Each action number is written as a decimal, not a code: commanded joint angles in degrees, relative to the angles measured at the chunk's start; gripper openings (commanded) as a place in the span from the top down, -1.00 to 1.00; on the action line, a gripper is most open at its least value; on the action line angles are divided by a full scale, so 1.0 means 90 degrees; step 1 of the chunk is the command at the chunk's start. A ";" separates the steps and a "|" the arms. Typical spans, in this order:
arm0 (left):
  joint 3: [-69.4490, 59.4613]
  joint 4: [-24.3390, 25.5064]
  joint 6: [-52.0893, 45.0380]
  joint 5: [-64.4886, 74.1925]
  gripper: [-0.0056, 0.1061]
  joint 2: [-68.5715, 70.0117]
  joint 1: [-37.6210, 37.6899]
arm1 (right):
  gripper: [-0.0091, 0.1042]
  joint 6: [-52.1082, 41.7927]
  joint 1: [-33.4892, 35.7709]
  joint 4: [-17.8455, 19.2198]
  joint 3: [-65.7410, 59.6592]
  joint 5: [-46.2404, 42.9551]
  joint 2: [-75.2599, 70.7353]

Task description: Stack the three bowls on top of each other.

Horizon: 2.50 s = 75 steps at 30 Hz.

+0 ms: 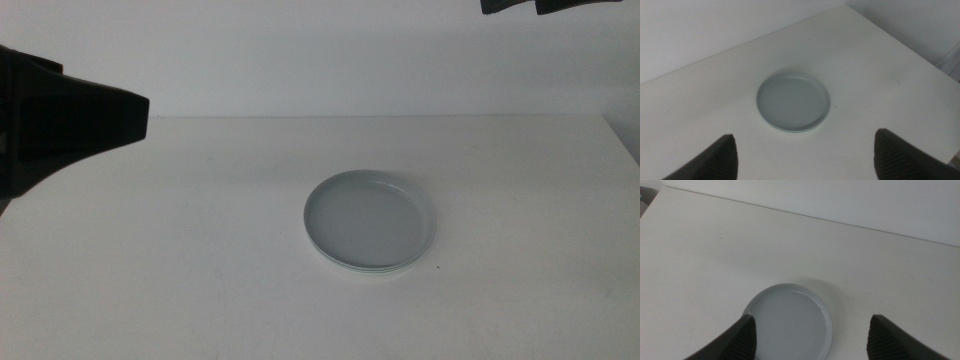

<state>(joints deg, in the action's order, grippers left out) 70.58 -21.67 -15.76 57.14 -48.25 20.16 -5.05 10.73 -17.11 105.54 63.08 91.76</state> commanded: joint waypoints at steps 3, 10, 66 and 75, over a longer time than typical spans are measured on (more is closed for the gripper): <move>0.0140 0.0470 0.0052 -0.0803 -0.71 -0.0009 -0.0062 | -0.18 -0.0065 -0.0052 0.0070 0.0144 -0.0360 -0.0319; 0.0009 0.1358 0.0052 -0.2137 -0.71 -0.0009 -0.0889 | -0.18 -0.0065 -0.0060 0.0866 0.0137 -0.0889 -0.0754; -0.7693 0.0697 0.0052 -0.6143 -0.71 0.5255 -0.2001 | -0.18 -0.0059 -0.0886 0.2617 -0.9762 -0.4728 -1.0013; -0.7708 0.0697 0.0052 -0.6149 -0.71 0.5257 -0.2001 | -0.18 -0.0059 -0.1034 0.2099 -1.0868 -0.4700 -1.0437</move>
<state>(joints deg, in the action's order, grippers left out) -0.55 -14.58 -15.76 6.69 -0.30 2.05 -5.05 1.73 2.25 7.28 25.24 -0.65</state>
